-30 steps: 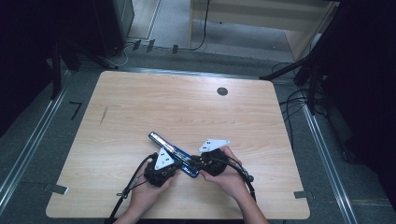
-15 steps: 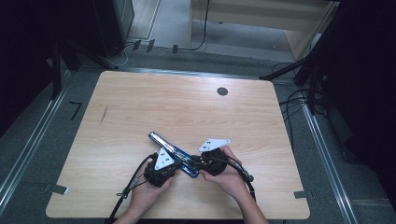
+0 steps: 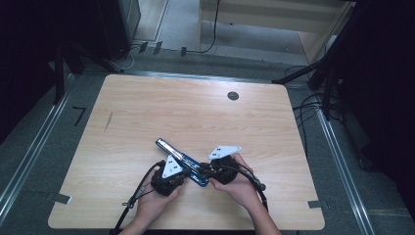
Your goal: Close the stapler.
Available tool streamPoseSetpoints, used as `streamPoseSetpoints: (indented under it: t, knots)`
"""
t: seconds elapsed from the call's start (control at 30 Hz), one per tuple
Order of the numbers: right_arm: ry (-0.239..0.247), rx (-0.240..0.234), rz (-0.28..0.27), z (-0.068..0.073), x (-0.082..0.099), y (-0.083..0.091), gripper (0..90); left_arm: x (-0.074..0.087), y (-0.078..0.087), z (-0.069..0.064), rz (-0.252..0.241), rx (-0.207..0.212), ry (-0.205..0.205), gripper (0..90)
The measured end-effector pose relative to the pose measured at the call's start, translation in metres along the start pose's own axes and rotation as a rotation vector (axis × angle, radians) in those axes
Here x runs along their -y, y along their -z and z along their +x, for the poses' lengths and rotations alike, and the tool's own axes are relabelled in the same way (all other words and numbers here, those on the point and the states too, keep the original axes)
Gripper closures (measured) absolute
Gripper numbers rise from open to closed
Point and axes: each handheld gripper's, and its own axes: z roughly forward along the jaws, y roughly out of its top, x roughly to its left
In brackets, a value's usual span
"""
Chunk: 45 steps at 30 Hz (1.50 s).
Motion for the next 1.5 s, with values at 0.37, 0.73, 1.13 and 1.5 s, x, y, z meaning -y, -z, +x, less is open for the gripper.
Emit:
streamPoseSetpoints:
  t: [0.37,0.73,1.13,1.5]
  knots:
    - [0.018,0.012,-0.002,0.002,0.0,0.0,79.8,0.0,0.0,0.0,0.0,0.0,0.0,90.0]
    - [0.022,0.011,0.011,0.002,0.001,-0.002,76.6,0.0,0.0,0.0,0.0,0.001,0.001,90.0]
    - [-0.001,0.015,-0.059,0.005,-0.006,-0.008,84.6,0.0,0.0,0.0,-0.001,0.0,0.002,90.0]
    - [-0.008,0.029,-0.075,0.005,-0.007,-0.008,82.3,0.0,0.0,0.0,-0.001,0.001,0.003,90.0]
